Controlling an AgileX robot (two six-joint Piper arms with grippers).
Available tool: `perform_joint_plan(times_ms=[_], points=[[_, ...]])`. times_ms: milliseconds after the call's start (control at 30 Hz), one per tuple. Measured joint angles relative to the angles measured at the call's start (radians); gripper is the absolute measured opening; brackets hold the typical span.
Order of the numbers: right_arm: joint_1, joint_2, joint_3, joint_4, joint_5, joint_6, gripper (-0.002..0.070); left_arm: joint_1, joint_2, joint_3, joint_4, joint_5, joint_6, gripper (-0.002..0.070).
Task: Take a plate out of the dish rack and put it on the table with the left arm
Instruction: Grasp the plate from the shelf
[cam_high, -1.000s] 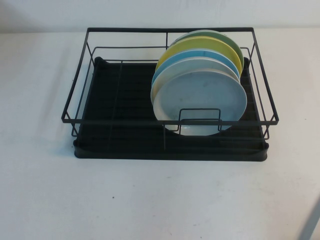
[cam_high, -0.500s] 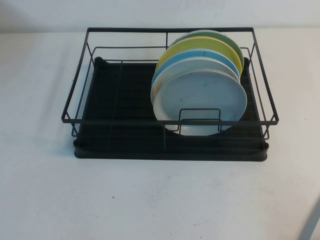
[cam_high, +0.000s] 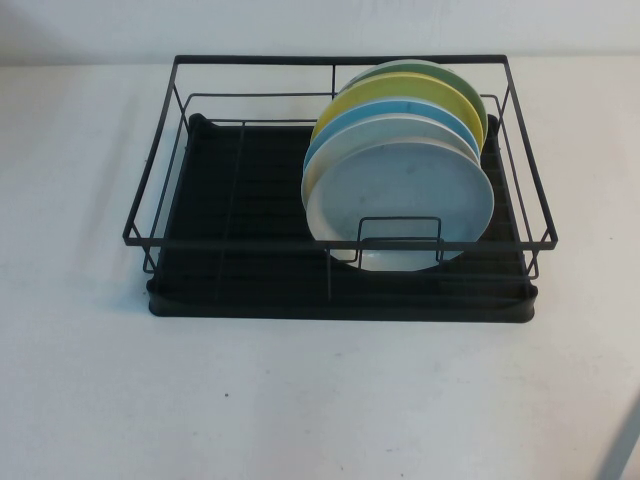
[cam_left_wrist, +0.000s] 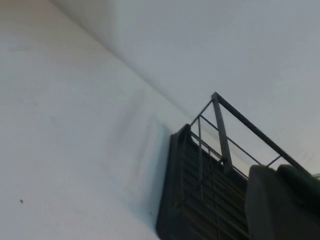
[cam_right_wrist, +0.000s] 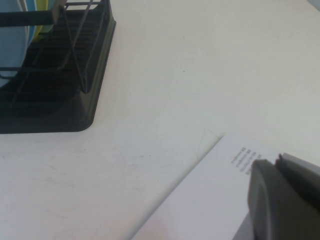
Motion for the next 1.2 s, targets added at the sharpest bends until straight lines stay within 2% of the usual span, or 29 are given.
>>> perform_joint_plan(times_ms=[133, 233, 467, 667, 800, 933, 1067, 1200], points=[[0.000, 0.000, 0.000, 0.000, 0.000, 0.000, -0.0020, 0.000, 0.058, -0.142, -0.014, 0.119, 0.147, -0.0004], [0.000, 0.000, 0.000, 0.000, 0.000, 0.000, -0.0020, 0.000, 0.164, -0.280, -0.076, 0.221, 0.336, -0.0004], [0.000, 0.000, 0.000, 0.000, 0.000, 0.000, -0.0020, 0.000, 0.551, -0.616, -0.364, 0.545, 1.006, -0.0004], [0.000, 0.000, 0.000, 0.000, 0.000, 0.000, -0.0020, 0.000, 0.880, -0.846, -0.706, 0.673, 1.517, -0.0004], [0.000, 0.000, 0.000, 0.000, 0.000, 0.000, -0.0020, 0.000, 1.078, -1.002, -0.911, 0.684, 1.667, -0.0004], [0.000, 0.000, 0.000, 0.000, 0.000, 0.000, -0.0020, -0.043, 1.237, -1.150, -0.984, 0.718, 1.833, 0.0007], [0.000, 0.000, 0.000, 0.000, 0.000, 0.000, -0.0020, -0.143, 1.355, -1.266, -0.993, 0.725, 2.062, 0.0102], [0.000, 0.000, 0.000, 0.000, 0.000, 0.000, -0.0020, -0.263, 1.461, -1.342, -0.998, 0.690, 2.225, 0.0334]])
